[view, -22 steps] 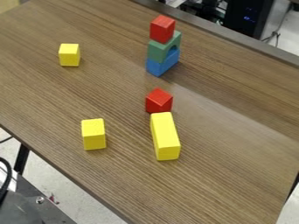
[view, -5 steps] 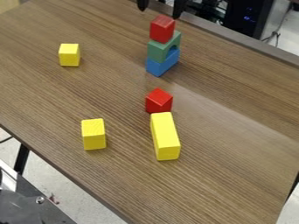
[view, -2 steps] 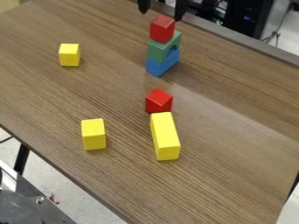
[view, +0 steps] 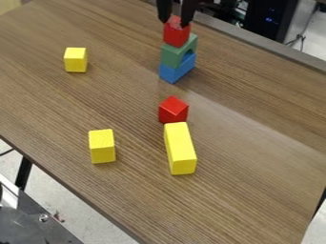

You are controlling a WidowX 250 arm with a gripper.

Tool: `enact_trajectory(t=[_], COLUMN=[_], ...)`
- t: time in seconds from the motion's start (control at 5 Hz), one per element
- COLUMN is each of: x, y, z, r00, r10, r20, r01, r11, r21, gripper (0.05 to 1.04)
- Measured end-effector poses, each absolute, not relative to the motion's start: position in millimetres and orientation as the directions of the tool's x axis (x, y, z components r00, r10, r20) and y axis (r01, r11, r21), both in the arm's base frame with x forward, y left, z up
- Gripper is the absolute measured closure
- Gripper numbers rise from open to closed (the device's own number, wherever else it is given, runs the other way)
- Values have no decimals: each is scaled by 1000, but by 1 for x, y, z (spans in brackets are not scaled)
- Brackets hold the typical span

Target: Put the red cube on the table

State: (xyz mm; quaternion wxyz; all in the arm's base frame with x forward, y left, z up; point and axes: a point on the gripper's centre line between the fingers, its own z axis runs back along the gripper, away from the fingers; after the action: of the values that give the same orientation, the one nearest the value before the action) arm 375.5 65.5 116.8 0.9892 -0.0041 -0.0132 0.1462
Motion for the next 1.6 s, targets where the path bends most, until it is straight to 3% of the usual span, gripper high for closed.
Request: enact_trajectory(t=[0.2, 0.4, 1.0, 1.2, 1.4, 1.6], x=[376, 374, 378, 380, 381, 382], y=[67, 63, 62, 63, 65, 65], z=[116, 113, 113, 103, 102, 102], r00=[955, 957, 962, 962, 961, 959], r10=[294, 291, 271, 273, 277, 281], r20=[29, 19, 40, 29, 31, 39], r01=[-294, -291, -271, -273, -276, -280], r11=[956, 957, 963, 962, 961, 960], r21=[-2, 2, -3, -15, -12, -12], gripper=[313, 87, 120, 400, 537, 537])
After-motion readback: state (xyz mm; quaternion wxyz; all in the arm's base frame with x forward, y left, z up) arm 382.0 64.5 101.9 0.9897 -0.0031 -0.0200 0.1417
